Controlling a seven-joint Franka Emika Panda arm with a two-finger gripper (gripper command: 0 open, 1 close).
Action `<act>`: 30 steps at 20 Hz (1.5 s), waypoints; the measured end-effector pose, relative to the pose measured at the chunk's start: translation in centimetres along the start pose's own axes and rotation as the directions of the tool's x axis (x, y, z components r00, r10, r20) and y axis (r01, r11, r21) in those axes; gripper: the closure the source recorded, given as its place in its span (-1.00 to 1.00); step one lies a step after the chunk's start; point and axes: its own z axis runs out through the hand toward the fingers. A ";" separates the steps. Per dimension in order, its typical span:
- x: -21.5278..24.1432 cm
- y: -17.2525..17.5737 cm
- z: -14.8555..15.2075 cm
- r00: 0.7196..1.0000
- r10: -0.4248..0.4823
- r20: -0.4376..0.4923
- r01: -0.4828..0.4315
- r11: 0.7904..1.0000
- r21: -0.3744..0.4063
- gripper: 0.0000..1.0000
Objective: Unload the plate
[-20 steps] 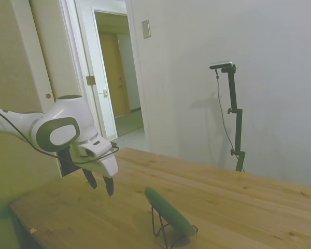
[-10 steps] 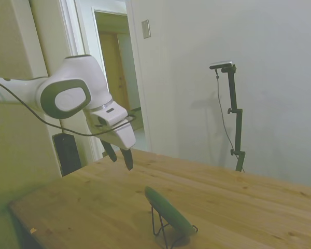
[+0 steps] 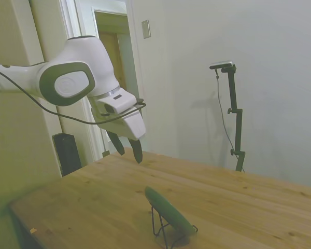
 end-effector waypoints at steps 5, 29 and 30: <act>5.3 3.1 -0.7 0.997 -0.030 0.072 0.030 1.000 0.001 -1.00; 11.1 5.8 0.3 0.957 -0.110 0.270 0.095 0.993 0.066 -1.00; 11.2 6.0 0.6 0.958 -0.098 0.271 0.084 0.995 0.061 -1.00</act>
